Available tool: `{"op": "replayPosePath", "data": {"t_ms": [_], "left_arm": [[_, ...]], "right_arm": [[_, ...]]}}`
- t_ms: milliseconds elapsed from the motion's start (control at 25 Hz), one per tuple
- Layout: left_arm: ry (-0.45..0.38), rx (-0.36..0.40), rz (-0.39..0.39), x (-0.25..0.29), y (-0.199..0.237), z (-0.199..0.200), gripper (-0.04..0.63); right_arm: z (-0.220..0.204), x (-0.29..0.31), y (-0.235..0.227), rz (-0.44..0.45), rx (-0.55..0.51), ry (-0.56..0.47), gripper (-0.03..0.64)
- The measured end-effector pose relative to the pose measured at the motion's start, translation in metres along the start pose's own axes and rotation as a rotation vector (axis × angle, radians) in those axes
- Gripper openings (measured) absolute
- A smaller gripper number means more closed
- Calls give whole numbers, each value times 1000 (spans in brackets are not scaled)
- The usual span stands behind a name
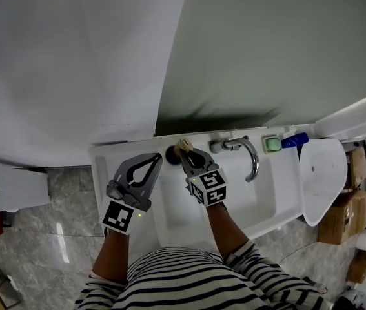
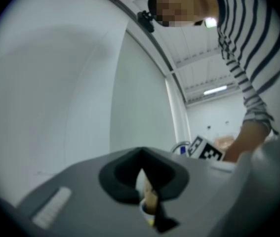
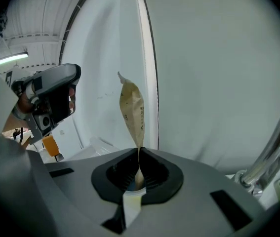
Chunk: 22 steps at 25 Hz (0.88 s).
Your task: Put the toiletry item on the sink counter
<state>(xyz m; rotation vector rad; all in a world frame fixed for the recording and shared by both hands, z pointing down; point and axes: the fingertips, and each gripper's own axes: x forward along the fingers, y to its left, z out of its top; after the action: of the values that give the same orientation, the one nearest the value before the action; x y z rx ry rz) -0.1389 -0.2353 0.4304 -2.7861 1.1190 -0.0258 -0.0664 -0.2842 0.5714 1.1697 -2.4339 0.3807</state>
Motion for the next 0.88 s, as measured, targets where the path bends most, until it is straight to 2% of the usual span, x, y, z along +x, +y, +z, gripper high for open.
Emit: {"op": "replayPosePath", "data": {"t_ms": [160,640,880], "left_arm": [[-19,-66,28,0,3,-1,6],[-11,-33,11,2,2,-4,6],[-31,-82,29,2,3,-2,6]], "right_arm": [[-8,5,0,3,-2,17,12],[-15,10,1,0,-17,41,12],[-10,7,2,9,-19,32,12]]}}
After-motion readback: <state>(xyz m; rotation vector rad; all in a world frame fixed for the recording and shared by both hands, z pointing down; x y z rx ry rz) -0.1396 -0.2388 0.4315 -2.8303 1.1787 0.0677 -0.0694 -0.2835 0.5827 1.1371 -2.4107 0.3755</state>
